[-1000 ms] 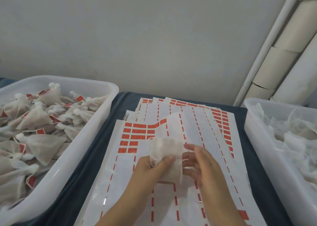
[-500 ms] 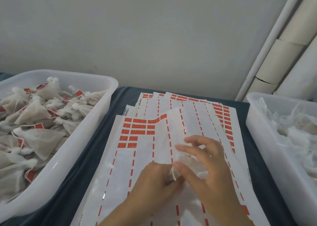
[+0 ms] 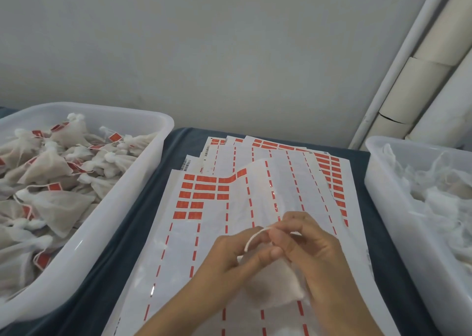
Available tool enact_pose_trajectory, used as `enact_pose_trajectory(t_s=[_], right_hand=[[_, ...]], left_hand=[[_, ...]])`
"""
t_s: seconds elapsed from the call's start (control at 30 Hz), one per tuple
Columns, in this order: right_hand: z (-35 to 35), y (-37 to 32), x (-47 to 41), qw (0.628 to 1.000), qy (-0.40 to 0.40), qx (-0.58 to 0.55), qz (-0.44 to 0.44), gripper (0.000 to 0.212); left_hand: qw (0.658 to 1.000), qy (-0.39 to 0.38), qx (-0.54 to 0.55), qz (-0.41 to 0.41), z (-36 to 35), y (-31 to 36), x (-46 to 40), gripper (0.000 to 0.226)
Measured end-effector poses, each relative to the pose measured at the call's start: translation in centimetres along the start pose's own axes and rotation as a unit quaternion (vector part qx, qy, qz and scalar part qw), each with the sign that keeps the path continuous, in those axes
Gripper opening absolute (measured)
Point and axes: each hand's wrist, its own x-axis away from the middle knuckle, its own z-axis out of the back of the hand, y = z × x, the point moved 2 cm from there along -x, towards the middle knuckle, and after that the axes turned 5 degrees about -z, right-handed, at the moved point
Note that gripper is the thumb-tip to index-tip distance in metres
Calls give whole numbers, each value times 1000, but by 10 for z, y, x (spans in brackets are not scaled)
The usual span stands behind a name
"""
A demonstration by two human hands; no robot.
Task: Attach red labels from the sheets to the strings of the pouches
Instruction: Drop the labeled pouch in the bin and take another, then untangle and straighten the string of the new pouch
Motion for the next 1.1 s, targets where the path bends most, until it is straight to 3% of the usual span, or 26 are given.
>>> enact_pose_trajectory(t_s=[0.13,0.2,0.33,0.47,0.53,0.6,0.67,0.7,0.73,0.8,0.87,0.93,1.0,1.1], right_hand=[[1,-3,2,997,-27,-71,-12,12],[6,-4,3,996,-2,-89,6,9],[22,-7,5,988,66,-135,32,42],[22,-8,4,984,68,-158,46,46],[16,-10,3,984,71,-152,62,45],[12,-11,4,982,64,-164,70,43],[12,-12,5,983,66,-155,70,46],[12,-13,6,984,67,-152,72,47],[12,-14,6,984,67,-149,76,47],[11,-15,8,985,65,-130,92,45],[9,-18,12,987,59,-87,123,39],[4,-22,17,981,51,-24,186,28],[-2,-22,21,970,33,35,240,21],[-14,-17,24,963,0,99,251,16]], left_hand=[[999,-8,44,23,1,-1,1,21],[999,-29,22,34,1,-2,1,23],[994,-103,-23,35,-8,-4,0,30],[989,-137,-28,40,-14,0,0,27],[990,-100,-81,50,-14,-3,2,26],[991,48,-120,22,-10,-4,6,30],[984,162,-73,-1,-3,-4,8,37],[988,147,-23,36,0,-4,8,46],[990,77,43,106,-2,-3,8,54],[943,-130,160,261,-11,-3,10,62],[877,-204,268,343,-18,-10,11,68],[846,-173,352,361,-15,-15,5,68],[831,-92,423,349,-6,-13,2,53],[769,55,555,310,10,-10,2,28]])
